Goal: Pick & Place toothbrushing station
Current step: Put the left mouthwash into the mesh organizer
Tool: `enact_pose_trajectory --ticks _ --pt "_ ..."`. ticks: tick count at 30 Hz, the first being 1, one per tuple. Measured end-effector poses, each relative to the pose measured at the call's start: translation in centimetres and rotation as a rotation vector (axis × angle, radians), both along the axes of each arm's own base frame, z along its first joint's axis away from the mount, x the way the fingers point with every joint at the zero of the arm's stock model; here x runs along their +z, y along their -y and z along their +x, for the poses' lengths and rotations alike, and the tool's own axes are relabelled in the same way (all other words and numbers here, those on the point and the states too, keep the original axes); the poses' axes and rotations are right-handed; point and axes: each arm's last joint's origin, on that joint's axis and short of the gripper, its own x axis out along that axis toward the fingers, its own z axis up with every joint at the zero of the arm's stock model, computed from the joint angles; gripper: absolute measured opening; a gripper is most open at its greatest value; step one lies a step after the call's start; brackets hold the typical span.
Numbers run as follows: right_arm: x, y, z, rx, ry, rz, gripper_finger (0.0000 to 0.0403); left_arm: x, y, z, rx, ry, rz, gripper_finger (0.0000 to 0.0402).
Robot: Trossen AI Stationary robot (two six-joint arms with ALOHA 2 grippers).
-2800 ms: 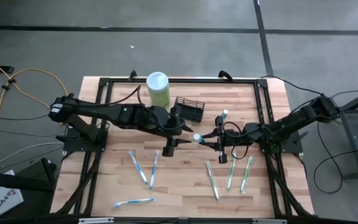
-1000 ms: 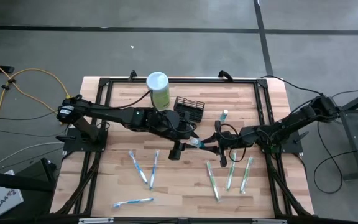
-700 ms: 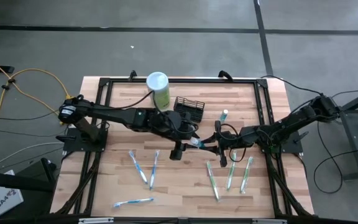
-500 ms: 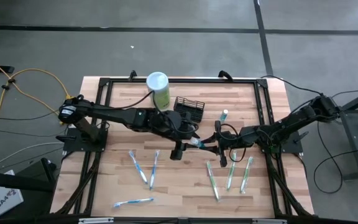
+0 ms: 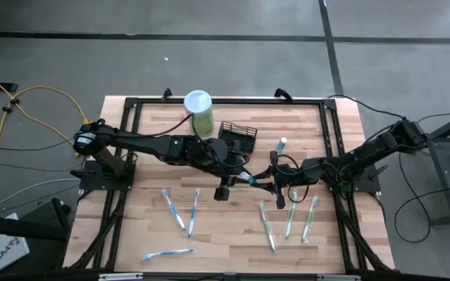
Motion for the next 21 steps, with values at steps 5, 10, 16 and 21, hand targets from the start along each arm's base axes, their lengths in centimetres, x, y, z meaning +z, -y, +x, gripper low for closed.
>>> enact_pose_trajectory --ticks 5,10,16,21 --pt "0.0 -0.01 0.0 0.002 0.0 0.0 0.0071 0.0 0.0 0.0 0.009 -0.003 -0.018 0.0086" --pt "0.0 -0.01 0.0 0.004 0.0 0.0 0.0072 0.0 0.24 -0.03 0.006 -0.004 -0.022 0.0086" --pt "-0.01 0.09 0.0 -0.041 0.0 -0.004 0.0109 0.0 0.24 -0.04 0.011 -0.005 -0.024 0.0086" --pt "-0.01 0.14 0.01 -0.052 0.0 -0.012 0.0164 0.0 0.25 -0.04 0.02 -0.008 -0.04 0.0086"
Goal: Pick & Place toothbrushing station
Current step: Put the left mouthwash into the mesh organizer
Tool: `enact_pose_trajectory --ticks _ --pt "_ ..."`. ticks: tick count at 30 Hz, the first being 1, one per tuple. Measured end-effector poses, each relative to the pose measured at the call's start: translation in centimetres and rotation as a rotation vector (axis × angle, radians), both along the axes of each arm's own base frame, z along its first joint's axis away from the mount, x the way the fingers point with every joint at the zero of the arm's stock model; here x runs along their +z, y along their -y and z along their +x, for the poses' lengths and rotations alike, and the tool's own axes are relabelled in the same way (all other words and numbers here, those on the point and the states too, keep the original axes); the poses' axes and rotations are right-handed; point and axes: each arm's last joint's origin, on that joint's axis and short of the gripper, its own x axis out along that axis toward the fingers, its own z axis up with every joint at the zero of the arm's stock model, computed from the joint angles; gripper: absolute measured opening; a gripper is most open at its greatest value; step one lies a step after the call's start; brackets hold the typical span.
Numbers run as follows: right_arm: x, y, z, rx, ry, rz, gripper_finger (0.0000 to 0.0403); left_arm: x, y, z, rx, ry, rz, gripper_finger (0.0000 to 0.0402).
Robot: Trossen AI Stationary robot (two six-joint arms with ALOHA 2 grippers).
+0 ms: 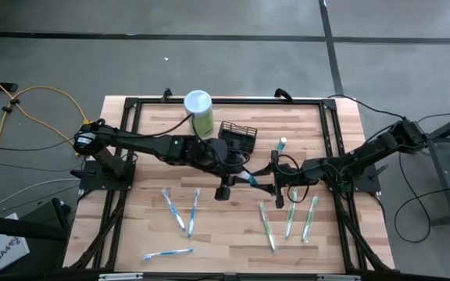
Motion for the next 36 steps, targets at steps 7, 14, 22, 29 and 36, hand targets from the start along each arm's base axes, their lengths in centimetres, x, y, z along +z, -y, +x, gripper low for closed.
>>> enact_pose_trajectory --ticks 7,14,22,29,36 --pt "0.0 0.2 0.0 -0.055 -0.002 -0.026 0.0217 0.0 -0.1 0.0 0.001 0.0 0.024 0.0086" --pt "0.0 0.3 -0.1 -0.079 -0.01 -0.037 0.0239 -0.2 -0.6 -0.1 0.024 -0.02 0.042 0.0086" --pt "-0.1 0.0 -0.2 -0.1 -0.018 -0.07 0.0239 -0.4 -3.8 -0.1 0.084 -0.061 0.044 0.0086" --pt "-0.4 -1.0 -0.8 -0.187 -0.051 -0.115 0.0239 -0.4 -7.6 -0.2 0.139 -0.067 0.031 0.0086" --pt "-0.6 -2.3 -1.5 -0.239 -0.067 -0.129 0.0239 -0.5 -11.4 -0.7 0.24 -0.077 0.024 0.0086"
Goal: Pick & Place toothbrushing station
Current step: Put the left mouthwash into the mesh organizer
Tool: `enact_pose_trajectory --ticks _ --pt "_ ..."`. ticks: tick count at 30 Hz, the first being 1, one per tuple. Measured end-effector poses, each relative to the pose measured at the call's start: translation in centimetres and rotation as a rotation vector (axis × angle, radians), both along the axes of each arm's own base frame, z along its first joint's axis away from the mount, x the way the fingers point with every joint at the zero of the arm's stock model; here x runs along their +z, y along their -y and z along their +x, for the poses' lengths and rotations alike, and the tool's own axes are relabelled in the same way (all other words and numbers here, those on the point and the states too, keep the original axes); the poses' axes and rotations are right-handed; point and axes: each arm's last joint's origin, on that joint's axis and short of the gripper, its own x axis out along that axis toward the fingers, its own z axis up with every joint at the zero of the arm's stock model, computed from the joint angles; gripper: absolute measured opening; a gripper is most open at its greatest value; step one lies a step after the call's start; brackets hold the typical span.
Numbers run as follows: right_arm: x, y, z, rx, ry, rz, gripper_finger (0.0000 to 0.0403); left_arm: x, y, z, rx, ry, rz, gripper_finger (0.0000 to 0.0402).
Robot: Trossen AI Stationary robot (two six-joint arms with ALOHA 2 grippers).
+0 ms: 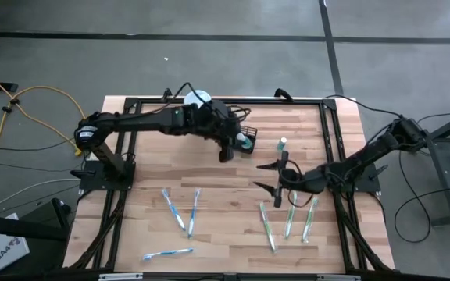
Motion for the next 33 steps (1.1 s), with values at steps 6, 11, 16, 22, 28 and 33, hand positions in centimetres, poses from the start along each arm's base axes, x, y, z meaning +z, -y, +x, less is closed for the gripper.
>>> enact_pose_trajectory --ticks 6,11,16,22,28,33 --pt "0.0 -1.1 -0.6 -0.021 0.003 -0.009 0.0239 -1.1 -2.9 -0.2 0.078 -0.056 -0.017 0.0086" --pt "0.0 -1.6 -1.0 -0.042 0.002 -0.01 0.0239 -3.4 -4.2 0.5 0.087 -0.149 -0.063 0.0086" --pt "-0.1 -1.7 -1.0 -0.044 -0.001 0.003 0.0239 -5.9 -4.7 1.9 0.082 -0.21 -0.048 0.0086" --pt "-0.3 -1.7 -1.1 -0.047 -0.01 0.018 0.0239 -6.8 -5.3 2.4 0.143 -0.241 0.039 0.0086" --pt "-0.3 -1.6 -1.1 -0.048 -0.015 0.015 0.0239 -6.8 -7.0 1.9 0.184 -0.231 0.036 0.0086" --pt "-0.3 -1.6 -1.1 -0.047 -0.016 0.015 0.0239 -7.3 -8.5 1.7 0.193 -0.235 -0.014 0.0086"
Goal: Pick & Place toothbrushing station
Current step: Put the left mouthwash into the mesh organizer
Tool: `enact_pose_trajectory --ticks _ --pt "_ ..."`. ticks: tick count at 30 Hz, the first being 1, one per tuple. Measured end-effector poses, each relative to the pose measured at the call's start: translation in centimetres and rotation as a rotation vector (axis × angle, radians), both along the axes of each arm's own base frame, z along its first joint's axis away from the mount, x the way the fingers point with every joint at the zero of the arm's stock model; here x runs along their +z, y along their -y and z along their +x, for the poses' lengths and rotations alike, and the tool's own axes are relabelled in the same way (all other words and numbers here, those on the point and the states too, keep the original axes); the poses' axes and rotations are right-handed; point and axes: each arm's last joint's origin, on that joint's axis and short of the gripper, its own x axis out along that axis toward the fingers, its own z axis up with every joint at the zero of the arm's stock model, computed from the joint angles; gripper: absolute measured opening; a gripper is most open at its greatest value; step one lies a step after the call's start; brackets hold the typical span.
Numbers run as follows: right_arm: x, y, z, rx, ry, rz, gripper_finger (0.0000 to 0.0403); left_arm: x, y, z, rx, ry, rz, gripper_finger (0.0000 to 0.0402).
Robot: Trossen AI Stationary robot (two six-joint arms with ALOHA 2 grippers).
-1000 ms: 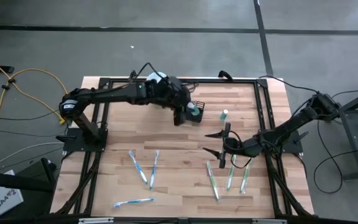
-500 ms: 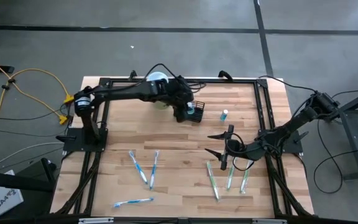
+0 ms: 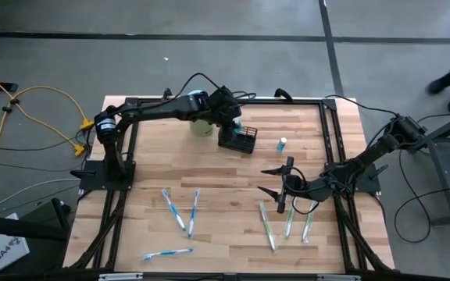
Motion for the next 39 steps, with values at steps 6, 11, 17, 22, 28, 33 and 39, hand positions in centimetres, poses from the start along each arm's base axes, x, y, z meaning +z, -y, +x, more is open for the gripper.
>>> enact_pose_trajectory --ticks 6,11,17,22,28,33,39 --pt "0.0 0.0 0.0 0.0 0.0 0.0 0.0239 -1.0 -0.5 0.0 -0.001 -0.03 -0.047 0.0086" --pt "0.0 0.0 0.0 -0.001 -0.001 -0.001 0.0239 -1.9 -0.3 0.5 -0.012 -0.05 -0.058 0.0086" --pt "0.0 0.0 0.0 0.0 -0.003 -0.002 0.0239 -3.0 -0.5 1.1 -0.002 -0.063 -0.06 0.0086" --pt "0.0 0.0 0.0 -0.001 -0.003 -0.002 0.0239 -4.5 -0.7 1.4 0.016 -0.113 -0.063 0.0086" --pt "-0.1 0.0 0.0 -0.001 -0.008 -0.005 0.0239 -5.2 -0.7 2.0 0.013 -0.104 -0.068 0.0086" --pt "-0.1 0.0 0.0 -0.001 -0.009 -0.006 0.0239 -5.9 -0.4 2.5 0.013 -0.107 -0.078 0.0086" --pt "-0.1 0.0 0.0 -0.001 -0.01 -0.006 0.0239 -6.4 0.3 3.0 -0.004 -0.112 -0.08 0.0086"
